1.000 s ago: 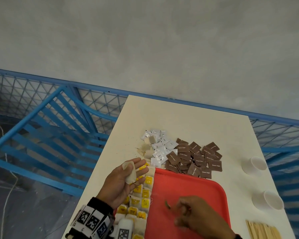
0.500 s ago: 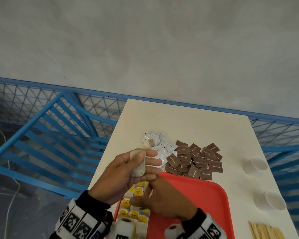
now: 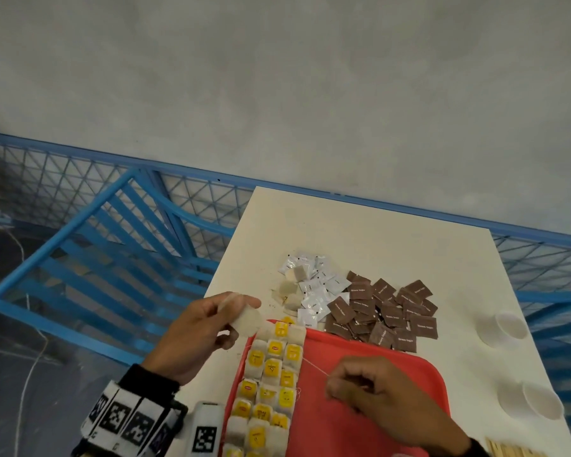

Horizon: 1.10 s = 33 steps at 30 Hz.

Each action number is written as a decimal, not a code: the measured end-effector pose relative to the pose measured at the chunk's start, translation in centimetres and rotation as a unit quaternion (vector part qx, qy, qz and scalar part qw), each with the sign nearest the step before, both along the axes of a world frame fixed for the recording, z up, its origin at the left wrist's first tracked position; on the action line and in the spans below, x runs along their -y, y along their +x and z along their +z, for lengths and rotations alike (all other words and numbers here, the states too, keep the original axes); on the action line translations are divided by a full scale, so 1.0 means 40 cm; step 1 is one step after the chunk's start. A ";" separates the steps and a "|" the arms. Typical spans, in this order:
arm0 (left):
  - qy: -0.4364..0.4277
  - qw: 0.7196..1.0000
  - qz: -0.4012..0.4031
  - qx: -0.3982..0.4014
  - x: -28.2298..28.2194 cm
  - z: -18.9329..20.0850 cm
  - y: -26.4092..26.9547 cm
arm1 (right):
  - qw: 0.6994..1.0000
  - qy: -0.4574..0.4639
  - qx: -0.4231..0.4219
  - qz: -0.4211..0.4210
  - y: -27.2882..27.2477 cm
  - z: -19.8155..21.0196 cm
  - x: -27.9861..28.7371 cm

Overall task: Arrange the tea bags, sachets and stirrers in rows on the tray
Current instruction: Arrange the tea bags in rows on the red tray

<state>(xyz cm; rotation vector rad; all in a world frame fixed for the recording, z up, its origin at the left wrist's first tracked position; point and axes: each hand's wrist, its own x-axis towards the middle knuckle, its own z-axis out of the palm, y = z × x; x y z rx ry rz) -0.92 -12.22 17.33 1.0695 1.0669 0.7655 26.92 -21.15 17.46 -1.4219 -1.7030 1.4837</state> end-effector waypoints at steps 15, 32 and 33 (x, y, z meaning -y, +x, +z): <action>-0.045 0.976 -0.191 -0.094 0.080 -0.171 0.053 | 0.994 -0.047 -0.088 -0.053 0.100 0.113 -0.014; 0.267 0.898 -0.333 -0.106 0.088 -0.094 0.305 | 0.987 -0.015 -0.086 -0.132 0.110 0.143 -0.025; 0.251 0.907 -0.322 -0.105 0.088 -0.103 0.292 | 0.981 -0.017 -0.094 -0.167 0.124 0.131 -0.027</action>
